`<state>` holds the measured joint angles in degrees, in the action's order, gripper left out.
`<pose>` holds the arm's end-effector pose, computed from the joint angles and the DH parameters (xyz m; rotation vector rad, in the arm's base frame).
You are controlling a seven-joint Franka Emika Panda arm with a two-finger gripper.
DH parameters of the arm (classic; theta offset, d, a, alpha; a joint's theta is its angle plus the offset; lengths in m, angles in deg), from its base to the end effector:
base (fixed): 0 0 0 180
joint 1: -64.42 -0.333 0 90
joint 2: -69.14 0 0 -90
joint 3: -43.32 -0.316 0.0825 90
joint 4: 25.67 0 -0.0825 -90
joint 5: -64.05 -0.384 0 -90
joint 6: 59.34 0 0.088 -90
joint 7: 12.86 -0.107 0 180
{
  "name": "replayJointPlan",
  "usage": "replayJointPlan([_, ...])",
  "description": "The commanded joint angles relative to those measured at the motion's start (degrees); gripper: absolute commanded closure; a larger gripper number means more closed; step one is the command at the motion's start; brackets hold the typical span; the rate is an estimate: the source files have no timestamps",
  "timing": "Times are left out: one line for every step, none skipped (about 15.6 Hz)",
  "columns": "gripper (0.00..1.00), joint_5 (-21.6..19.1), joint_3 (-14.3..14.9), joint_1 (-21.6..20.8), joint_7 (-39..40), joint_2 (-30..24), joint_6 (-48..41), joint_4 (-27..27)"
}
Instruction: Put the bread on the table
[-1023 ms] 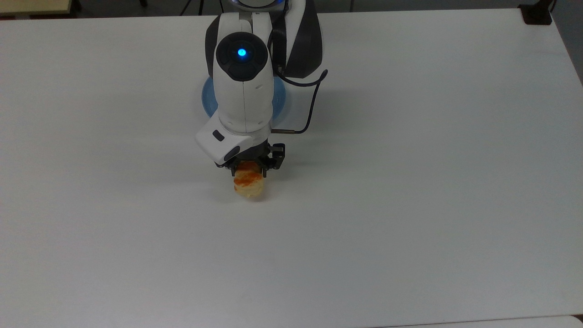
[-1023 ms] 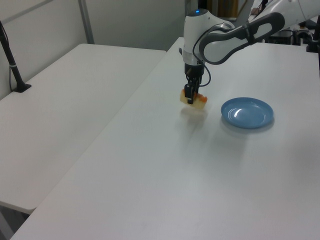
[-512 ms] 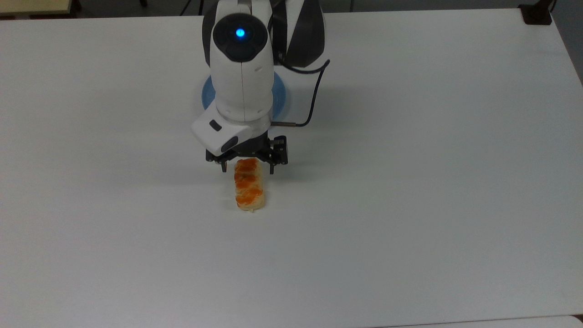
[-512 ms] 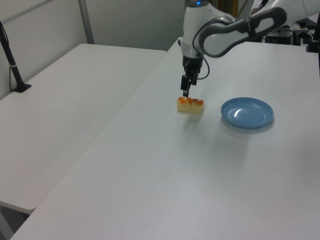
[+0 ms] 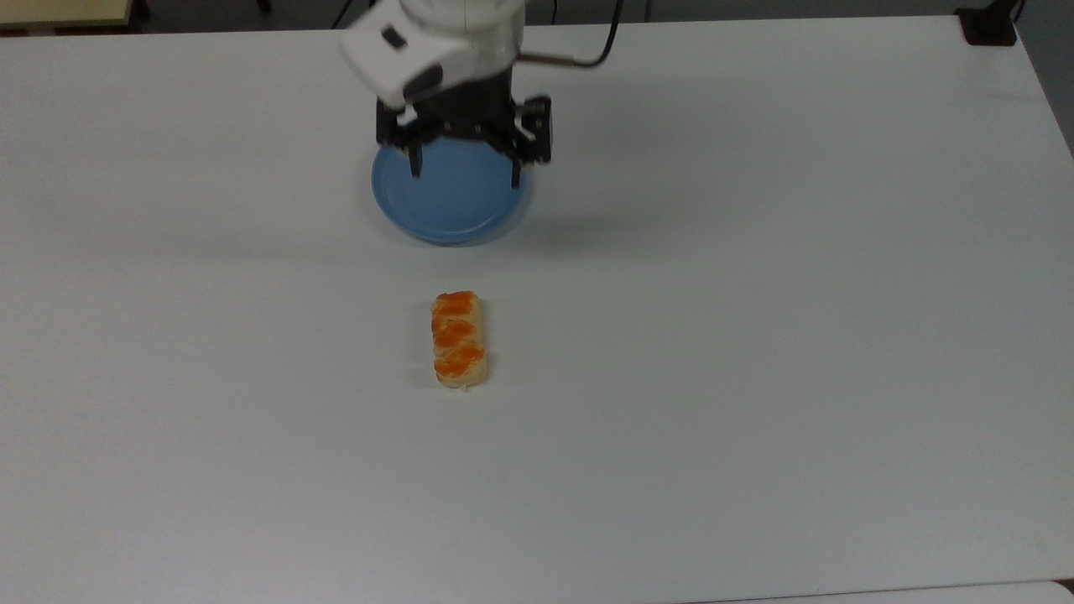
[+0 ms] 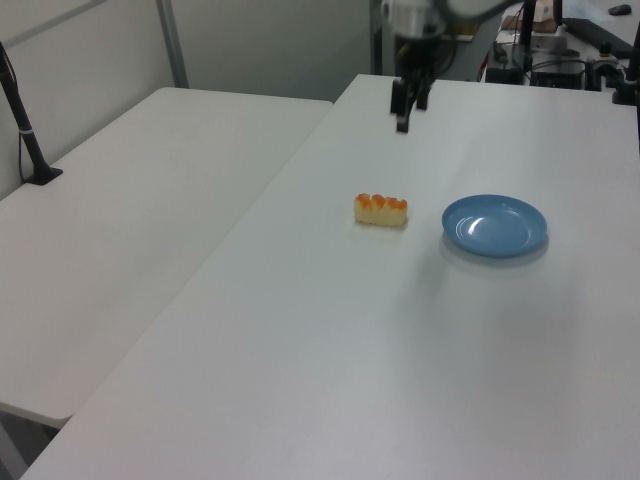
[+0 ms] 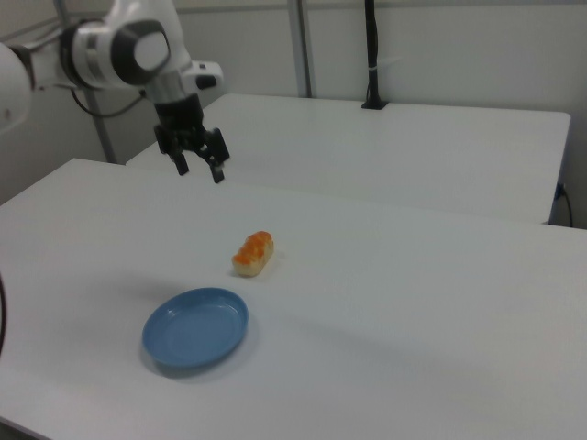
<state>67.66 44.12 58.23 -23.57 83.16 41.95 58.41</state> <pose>0.6398 0.0558 0.5454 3.0804 -0.1259 0.0992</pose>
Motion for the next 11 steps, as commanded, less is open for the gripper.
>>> replayJointPlan([0.0,0.6,0.8,-0.2,-2.1,-6.4,-5.4,3.3])
replayJointPlan([0.0,0.7,0.8,-0.1,-1.7,-7.2,-6.7,3.4])
replayJointPlan([0.0,0.9,0.8,0.1,-1.2,-8.0,-8.4,3.5])
replayJointPlan([0.0,0.9,0.8,0.5,-1.1,-8.5,-9.1,3.5])
replayJointPlan([0.0,0.9,0.8,0.6,-1.1,-8.6,-9.4,3.5])
replayJointPlan([0.0,0.9,0.8,0.7,-1.1,-9.1,-9.4,3.5])
replayJointPlan([0.0,0.9,0.8,0.7,-1.1,-9.4,-9.4,3.8])
replayJointPlan([0.0,0.9,0.9,0.8,-1.1,-9.6,-10.0,4.0])
replayJointPlan([0.0,0.9,0.9,1.1,-1.1,-9.7,-10.4,3.9])
replayJointPlan([0.0,0.8,0.8,1.4,-1.1,-9.7,-10.5,3.9])
replayJointPlan([0.0,0.8,0.8,1.4,-1.1,-9.6,-10.4,3.9])
